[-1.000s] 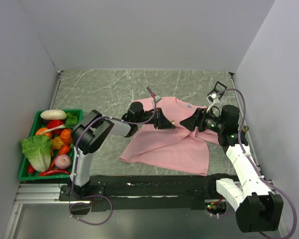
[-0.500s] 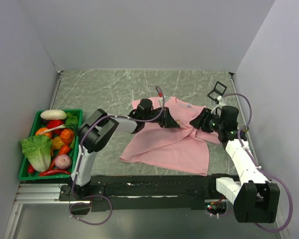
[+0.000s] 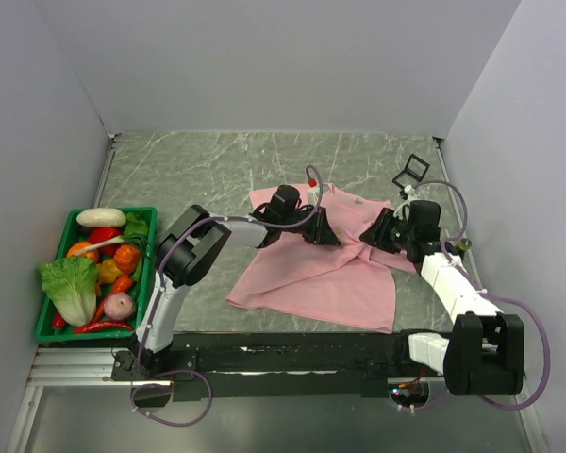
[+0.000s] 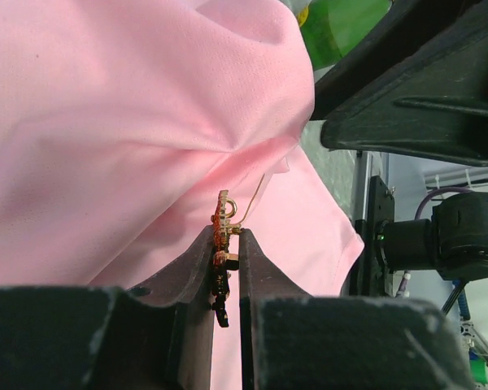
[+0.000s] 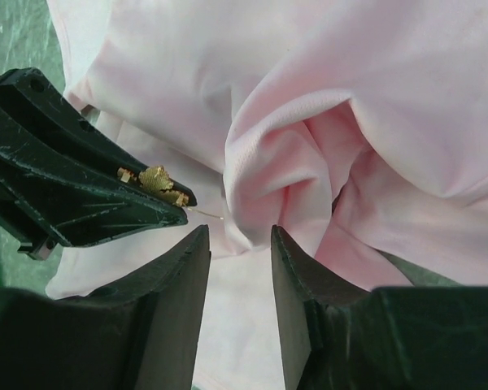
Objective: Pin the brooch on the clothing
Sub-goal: Hold the crumpled clothing at the center of the board, then cross the brooch over the flattened clothing.
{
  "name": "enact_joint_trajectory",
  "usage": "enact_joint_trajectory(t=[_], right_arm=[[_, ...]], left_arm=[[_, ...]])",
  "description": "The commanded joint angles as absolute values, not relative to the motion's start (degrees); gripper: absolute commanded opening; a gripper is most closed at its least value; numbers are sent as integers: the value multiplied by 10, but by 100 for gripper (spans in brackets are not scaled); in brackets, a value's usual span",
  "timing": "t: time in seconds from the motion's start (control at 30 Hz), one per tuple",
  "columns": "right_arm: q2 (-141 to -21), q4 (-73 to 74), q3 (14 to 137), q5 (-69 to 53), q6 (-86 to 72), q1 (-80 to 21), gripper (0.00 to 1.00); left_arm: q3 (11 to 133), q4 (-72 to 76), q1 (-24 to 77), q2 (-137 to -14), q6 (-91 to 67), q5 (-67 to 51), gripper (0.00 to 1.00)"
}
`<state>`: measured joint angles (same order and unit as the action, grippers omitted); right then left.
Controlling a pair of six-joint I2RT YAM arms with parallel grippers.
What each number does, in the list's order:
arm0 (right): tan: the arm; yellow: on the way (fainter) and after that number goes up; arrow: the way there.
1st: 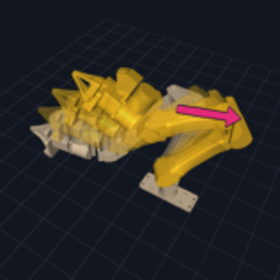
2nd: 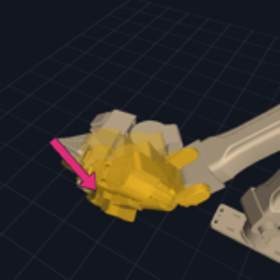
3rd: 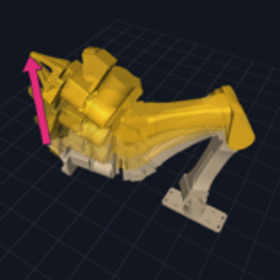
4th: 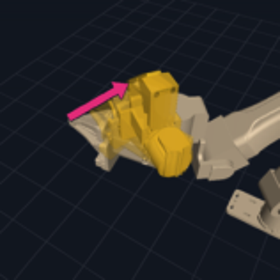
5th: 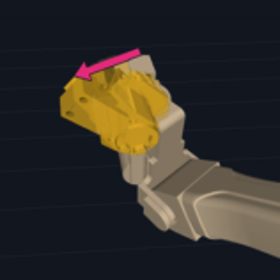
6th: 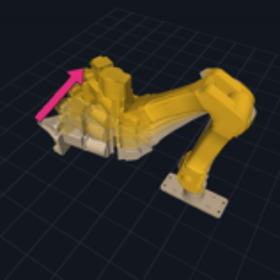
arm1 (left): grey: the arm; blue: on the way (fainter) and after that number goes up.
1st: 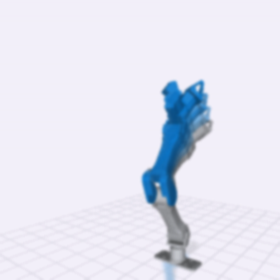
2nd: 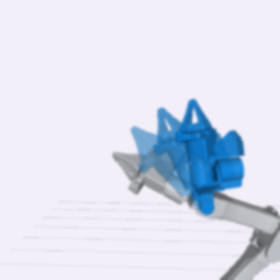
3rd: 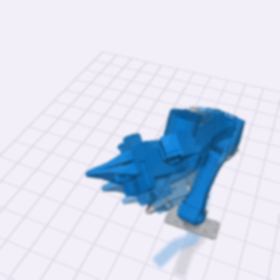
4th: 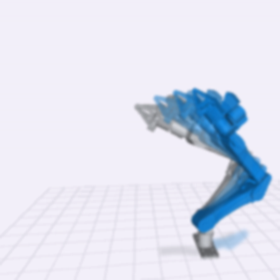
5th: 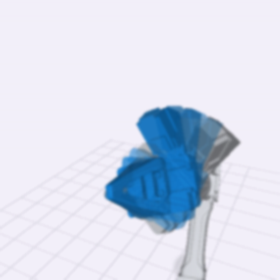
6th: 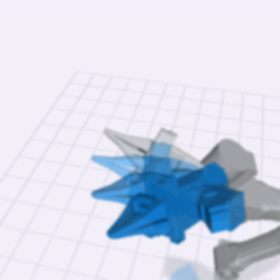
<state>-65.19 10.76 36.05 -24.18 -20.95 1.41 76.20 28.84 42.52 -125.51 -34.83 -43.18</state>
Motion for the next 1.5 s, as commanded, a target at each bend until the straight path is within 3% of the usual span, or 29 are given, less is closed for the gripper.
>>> enact_joint_trajectory(t=[0.0,0.37,0.77,1.47], right_arm=[[-670,69,374,-230,-201,3,42],[-694,67,382,-203,-193,-22,33],[-706,73,387,-191,-188,-25,0],[-692,75,388,-195,-190,-26,0]], left_arm=[[792,280,430,-1260,-324,-428,1],[814,275,432,-1278,-320,-440,1],[802,320,433,-1277,-334,-470,1],[821,292,440,-1290,-317,-468,1]])
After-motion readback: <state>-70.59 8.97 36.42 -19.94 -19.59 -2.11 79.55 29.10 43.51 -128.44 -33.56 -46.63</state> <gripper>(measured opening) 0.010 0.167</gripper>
